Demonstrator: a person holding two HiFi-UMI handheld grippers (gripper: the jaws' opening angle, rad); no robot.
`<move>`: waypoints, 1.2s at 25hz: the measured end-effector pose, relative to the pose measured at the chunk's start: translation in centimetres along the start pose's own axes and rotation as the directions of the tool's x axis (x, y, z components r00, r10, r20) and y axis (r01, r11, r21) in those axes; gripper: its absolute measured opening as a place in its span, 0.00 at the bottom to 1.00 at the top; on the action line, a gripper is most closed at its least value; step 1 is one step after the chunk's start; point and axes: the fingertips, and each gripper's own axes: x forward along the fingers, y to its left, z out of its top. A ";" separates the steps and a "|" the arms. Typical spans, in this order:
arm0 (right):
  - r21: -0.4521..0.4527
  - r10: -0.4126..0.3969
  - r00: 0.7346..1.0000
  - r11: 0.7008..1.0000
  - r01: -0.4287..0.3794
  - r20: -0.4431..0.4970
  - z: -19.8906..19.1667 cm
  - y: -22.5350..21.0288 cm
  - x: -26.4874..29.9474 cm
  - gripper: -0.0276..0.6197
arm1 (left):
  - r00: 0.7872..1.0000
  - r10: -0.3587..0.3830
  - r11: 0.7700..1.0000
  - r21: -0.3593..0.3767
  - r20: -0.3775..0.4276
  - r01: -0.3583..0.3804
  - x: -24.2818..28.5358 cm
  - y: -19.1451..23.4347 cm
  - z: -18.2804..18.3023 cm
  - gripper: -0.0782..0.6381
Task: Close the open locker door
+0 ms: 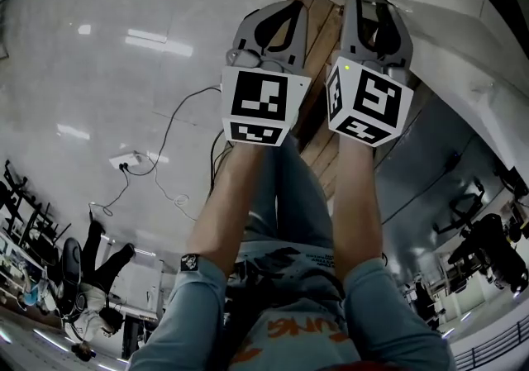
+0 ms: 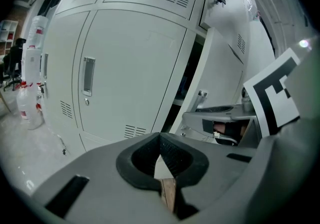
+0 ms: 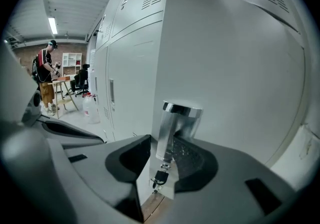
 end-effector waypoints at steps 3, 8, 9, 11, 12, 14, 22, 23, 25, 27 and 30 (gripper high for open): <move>-0.006 -0.012 1.000 1.000 0.012 0.001 0.6 -0.1 1.0 0.26 | 1.000 -0.010 1.000 0.006 0.007 0.010 0.6 0.4 0.9 0.13; 0.005 -0.054 0.998 0.999 0.054 -0.038 0.1 -1.2 2.4 0.23 | 1.000 -0.026 1.000 0.011 0.006 0.026 1.2 1.0 1.8 0.13; 0.011 -0.069 0.996 0.998 0.070 -0.049 -0.2 -1.6 2.7 0.20 | 1.000 -0.025 1.000 0.010 0.005 0.025 1.3 1.2 1.8 0.13; 0.028 -0.088 0.995 0.996 0.090 -0.055 -0.5 -2.4 3.0 0.18 | 1.000 -0.027 1.000 0.009 0.003 0.027 1.5 1.5 1.9 0.13; 0.034 -0.093 0.994 0.995 0.095 -0.054 -0.5 -2.7 3.2 0.18 | 1.000 -0.029 1.000 0.010 0.002 0.029 1.6 1.6 2.0 0.13; 0.036 -0.104 0.993 0.994 0.105 -0.050 -0.1 -3.2 3.6 0.17 | 0.999 -0.032 0.999 0.011 0.000 0.032 1.8 1.7 2.2 0.13; 0.050 -0.101 0.994 0.993 0.103 -0.039 0.8 -3.3 3.7 0.15 | 0.999 -0.036 0.999 0.019 0.004 0.035 1.7 1.9 3.1 0.13; 0.052 -0.096 0.995 0.994 0.098 -0.038 0.9 -3.2 3.5 0.15 | 0.999 -0.033 0.999 0.022 0.007 0.033 1.6 1.9 3.3 0.13; 0.054 -0.081 0.996 0.995 0.083 -0.035 1.0 -3.0 3.1 0.15 | 1.000 -0.026 0.999 0.024 0.016 0.025 1.3 1.8 3.8 0.13; 0.061 -0.064 0.998 0.996 0.066 -0.029 0.9 -3.0 2.2 0.15 | 0.999 -0.020 0.999 0.027 0.032 0.020 0.9 1.3 4.4 0.13; 0.071 -0.039 0.999 0.997 0.040 -0.012 0.5 -2.9 0.2 0.15 | 0.998 -0.019 0.999 0.040 0.056 0.017 0.0 0.0 5.1 0.13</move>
